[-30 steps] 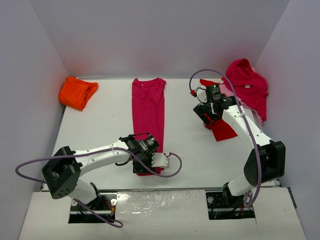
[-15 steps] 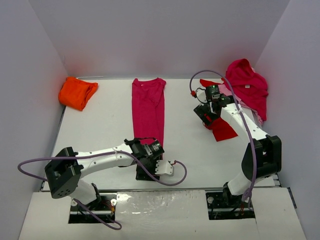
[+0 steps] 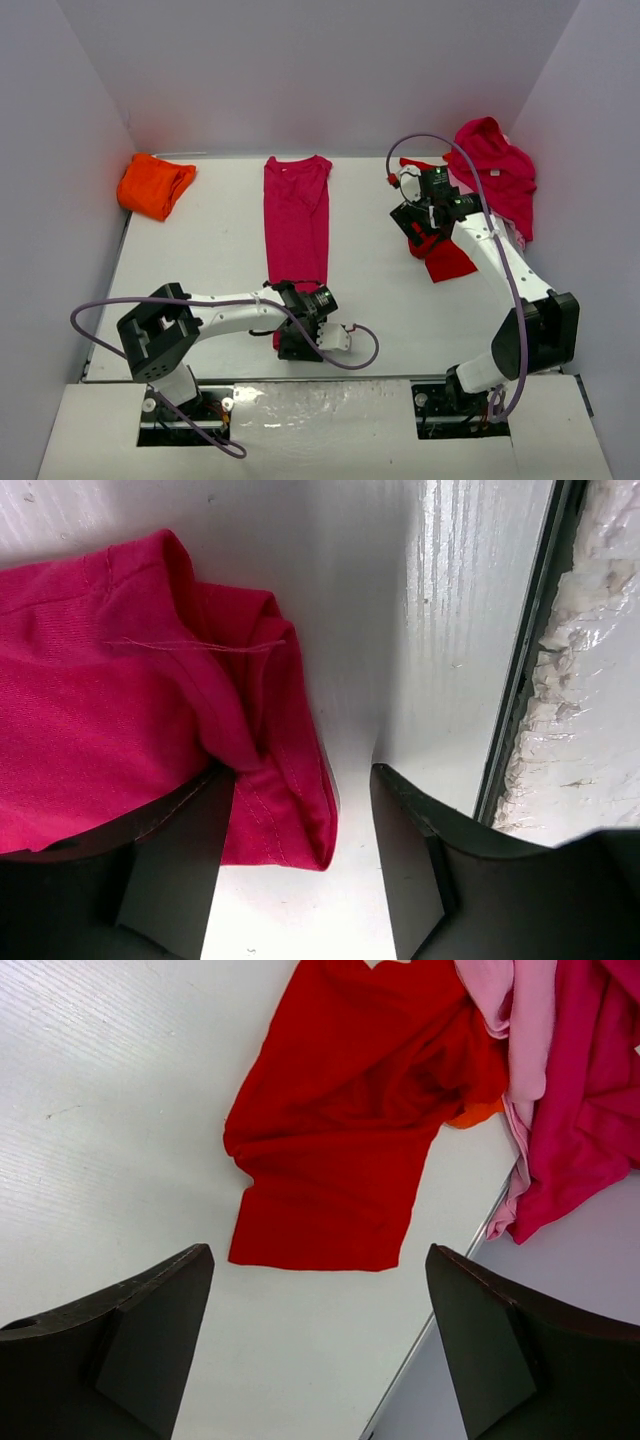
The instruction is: Fold and stack the t-shirts
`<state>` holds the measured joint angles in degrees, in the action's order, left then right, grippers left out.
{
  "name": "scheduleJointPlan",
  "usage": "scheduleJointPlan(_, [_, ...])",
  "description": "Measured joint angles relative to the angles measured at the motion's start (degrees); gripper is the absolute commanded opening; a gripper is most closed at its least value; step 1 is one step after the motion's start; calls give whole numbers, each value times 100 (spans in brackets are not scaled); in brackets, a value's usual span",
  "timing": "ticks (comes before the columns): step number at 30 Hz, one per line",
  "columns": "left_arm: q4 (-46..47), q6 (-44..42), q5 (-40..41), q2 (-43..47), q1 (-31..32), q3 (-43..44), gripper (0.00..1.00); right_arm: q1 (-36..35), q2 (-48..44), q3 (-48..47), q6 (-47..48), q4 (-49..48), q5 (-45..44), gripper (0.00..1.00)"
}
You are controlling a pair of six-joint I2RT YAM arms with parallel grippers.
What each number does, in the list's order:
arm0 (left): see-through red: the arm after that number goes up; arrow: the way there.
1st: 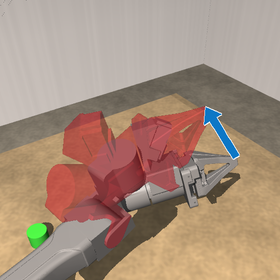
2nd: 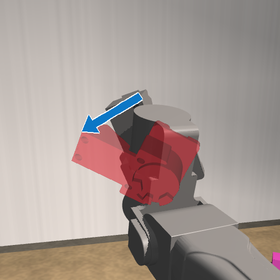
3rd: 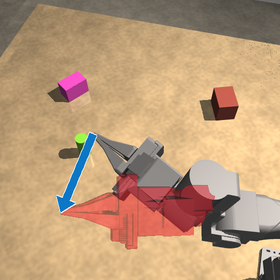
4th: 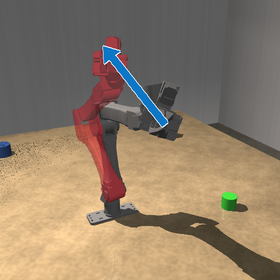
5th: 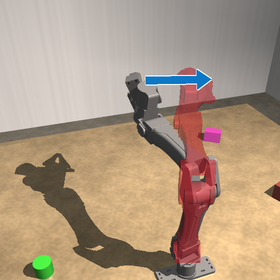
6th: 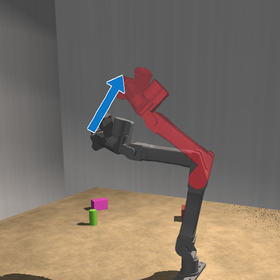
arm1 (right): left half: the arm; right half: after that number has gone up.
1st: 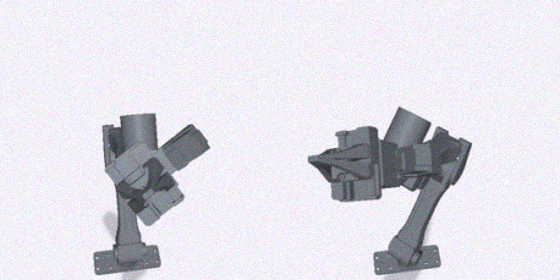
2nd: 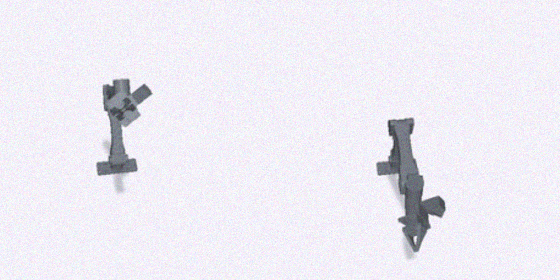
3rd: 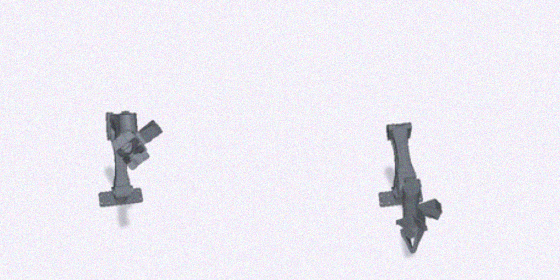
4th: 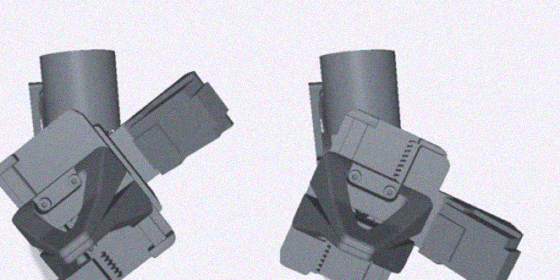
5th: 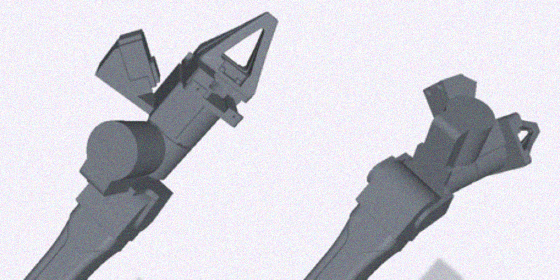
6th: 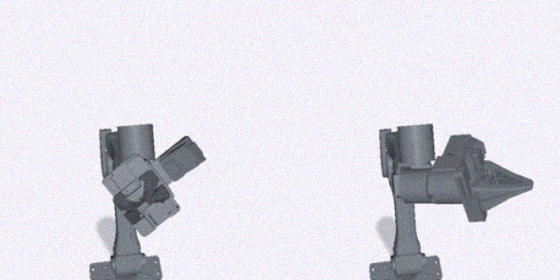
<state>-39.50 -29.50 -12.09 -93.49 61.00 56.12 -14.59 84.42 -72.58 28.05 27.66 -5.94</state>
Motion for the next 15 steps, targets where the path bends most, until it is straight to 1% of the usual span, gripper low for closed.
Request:
scheduleJointPlan(1, [12, 5, 12, -9, 1, 0, 45, -1, -43, 0, 0, 0, 14, 85])
scheduleJointPlan(2, [26, 9, 27, -19, 2, 1, 37, -2, -78, 1, -2, 0, 29, 85])
scheduleJointPlan(3, [42, 13, 46, -28, 2, 2, 18, -2, -108, 2, -4, 0, 45, 85])
scheduleJointPlan(4, [68, 10, 85, -53, 2, 14, 7, 0, -124, 2, -7, 0, 68, 86])
scheduleJointPlan(5, [94, 6, 136, -85, 0, 35, 2, 0, -139, 2, -11, 1, 86, 86])
scheduleJointPlan(6, [119, 2, 197, -121, -2, 65, 0, -1, -155, 2, -16, 2, 100, 86])
scheduleJointPlan(15, [47, 44, 340, -272, -20, 197, 0, -2, -302, 37, -22, 1, 235, 86])
